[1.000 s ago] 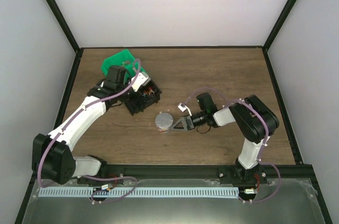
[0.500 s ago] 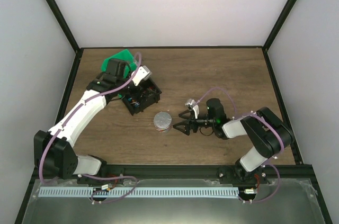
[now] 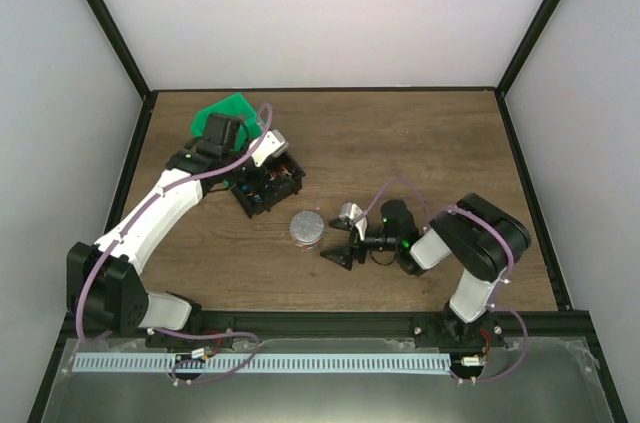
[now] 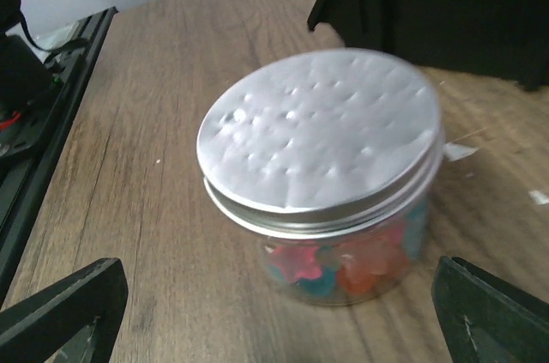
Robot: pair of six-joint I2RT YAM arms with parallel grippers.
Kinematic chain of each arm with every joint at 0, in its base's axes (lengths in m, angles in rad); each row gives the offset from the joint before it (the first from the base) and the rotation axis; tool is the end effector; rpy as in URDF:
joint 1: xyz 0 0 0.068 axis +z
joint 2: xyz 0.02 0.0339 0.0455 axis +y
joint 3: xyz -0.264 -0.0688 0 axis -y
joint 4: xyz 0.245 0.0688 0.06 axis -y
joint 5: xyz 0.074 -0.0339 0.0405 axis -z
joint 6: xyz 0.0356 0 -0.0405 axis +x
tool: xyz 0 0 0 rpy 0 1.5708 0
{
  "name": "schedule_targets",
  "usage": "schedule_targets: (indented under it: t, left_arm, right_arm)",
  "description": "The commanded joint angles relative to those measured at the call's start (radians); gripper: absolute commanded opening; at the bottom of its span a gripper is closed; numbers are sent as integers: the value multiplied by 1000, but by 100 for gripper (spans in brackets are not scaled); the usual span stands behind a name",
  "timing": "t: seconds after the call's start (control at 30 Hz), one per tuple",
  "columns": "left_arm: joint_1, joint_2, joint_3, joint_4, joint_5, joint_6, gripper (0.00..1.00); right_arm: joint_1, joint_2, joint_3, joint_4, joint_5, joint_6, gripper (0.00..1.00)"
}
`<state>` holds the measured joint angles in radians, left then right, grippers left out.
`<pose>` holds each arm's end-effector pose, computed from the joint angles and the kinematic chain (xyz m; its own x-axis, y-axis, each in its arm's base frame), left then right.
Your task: Pack the candies
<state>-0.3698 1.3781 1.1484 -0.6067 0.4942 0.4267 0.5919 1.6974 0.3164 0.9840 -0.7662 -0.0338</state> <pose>0.2664 -0.1214 0.2971 -0.3757 0.5364 -0.7558 0.8459 0.5316 -0.0431 0.1940 0.1602 0.1076 -0.2892 -0.2238 -0.9308 -0.9430 0.2338 0.2368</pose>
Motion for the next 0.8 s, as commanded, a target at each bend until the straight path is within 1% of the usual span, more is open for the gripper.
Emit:
schedule_targets:
  t: [0.0,0.13,0.37,0.47,0.67,0.77]
  left_arm:
    - [-6,-24,-49,4,-16,55,100]
    - [-20,-61,-95,32,-26,78,100]
    - [-35,-70,-140,13,-49,111,100]
    - [-35,-84,-166,-12,-57,143,100]
    - [-32,-126,-239,-3,-92,164,100]
    - [-27,-135,-252,-2,-109,167,100]
  right_arm:
    - [61,93,-13,150,57,-46,100]
    - [102,153,-9,220,148,-82,100]
    - [171,272,21,311,254,-104,100]
    - [179,311,39,328,276,-103,100]
    - [180,398,92,361,342,-70,100]
    - [186,427,119,368,341,-73,100]
